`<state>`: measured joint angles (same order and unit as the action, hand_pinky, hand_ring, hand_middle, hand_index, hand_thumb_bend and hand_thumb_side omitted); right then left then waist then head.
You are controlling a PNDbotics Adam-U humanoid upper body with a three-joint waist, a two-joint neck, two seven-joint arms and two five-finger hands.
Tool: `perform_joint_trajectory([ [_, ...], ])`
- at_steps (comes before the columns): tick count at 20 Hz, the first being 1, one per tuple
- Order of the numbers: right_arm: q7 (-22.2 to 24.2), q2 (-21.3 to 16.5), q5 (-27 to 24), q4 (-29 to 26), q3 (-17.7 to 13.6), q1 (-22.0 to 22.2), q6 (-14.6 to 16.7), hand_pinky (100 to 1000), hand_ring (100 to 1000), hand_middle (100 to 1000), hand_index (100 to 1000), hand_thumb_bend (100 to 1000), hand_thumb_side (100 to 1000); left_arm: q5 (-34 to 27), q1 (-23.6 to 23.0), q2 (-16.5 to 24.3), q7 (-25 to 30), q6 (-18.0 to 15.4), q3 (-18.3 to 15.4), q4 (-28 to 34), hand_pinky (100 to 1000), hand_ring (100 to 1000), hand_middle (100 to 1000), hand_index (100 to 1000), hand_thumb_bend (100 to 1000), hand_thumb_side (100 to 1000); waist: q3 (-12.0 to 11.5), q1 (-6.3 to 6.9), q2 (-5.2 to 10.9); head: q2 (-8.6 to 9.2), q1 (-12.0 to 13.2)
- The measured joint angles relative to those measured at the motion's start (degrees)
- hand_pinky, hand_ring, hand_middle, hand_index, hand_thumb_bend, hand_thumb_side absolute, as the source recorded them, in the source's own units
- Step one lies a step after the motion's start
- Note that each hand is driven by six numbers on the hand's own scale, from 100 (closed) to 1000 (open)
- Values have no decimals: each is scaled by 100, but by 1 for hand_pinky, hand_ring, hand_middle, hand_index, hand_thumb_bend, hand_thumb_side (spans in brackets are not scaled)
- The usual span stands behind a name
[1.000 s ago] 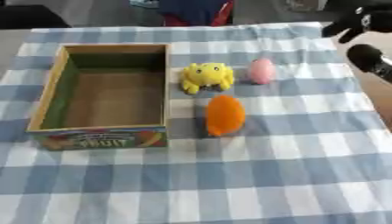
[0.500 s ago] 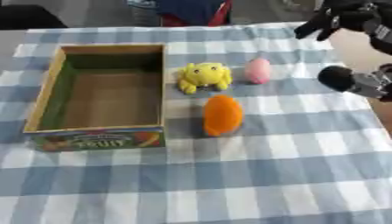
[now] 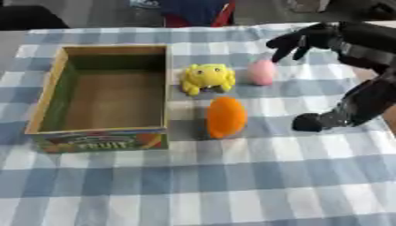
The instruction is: Pick up objects on the table and place them in the box.
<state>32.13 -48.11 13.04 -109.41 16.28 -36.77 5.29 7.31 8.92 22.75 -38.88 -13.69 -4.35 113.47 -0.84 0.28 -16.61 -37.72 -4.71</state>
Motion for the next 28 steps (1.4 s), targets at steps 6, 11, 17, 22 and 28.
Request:
perform_joint_trajectory([
  [6, 330, 434, 304, 438, 122, -187, -72, 725, 828, 801, 997, 459, 523, -54, 31, -2, 58, 8, 35, 0, 267, 611, 566, 808, 161, 834, 0, -5, -17, 20, 4],
  [11, 404, 737, 643, 820, 219, -328, -47, 728, 835, 817, 995, 458, 525, -71, 69, -3, 82, 7, 55, 0, 267, 611, 566, 808, 161, 833, 0, -10, -18, 42, 5],
  [17, 501, 1027, 999, 1339, 338, -453, 60, 743, 854, 852, 993, 552, 524, -77, 111, -3, 105, 5, 71, 0, 266, 611, 565, 807, 156, 831, -34, -16, -46, 22, 1],
  [22, 600, 1201, 1230, 1680, 429, -494, 188, 741, 852, 845, 990, 561, 511, -84, 136, -3, 121, -4, 103, 0, 266, 610, 565, 807, 151, 831, -78, -11, -109, -4, 1],
  [28, 489, 1321, 1535, 2052, 495, -513, 317, 731, 840, 802, 967, 550, 521, -90, 169, -4, 142, -1, 107, 0, 264, 610, 564, 806, 145, 832, -145, -10, -176, -4, -1],
])
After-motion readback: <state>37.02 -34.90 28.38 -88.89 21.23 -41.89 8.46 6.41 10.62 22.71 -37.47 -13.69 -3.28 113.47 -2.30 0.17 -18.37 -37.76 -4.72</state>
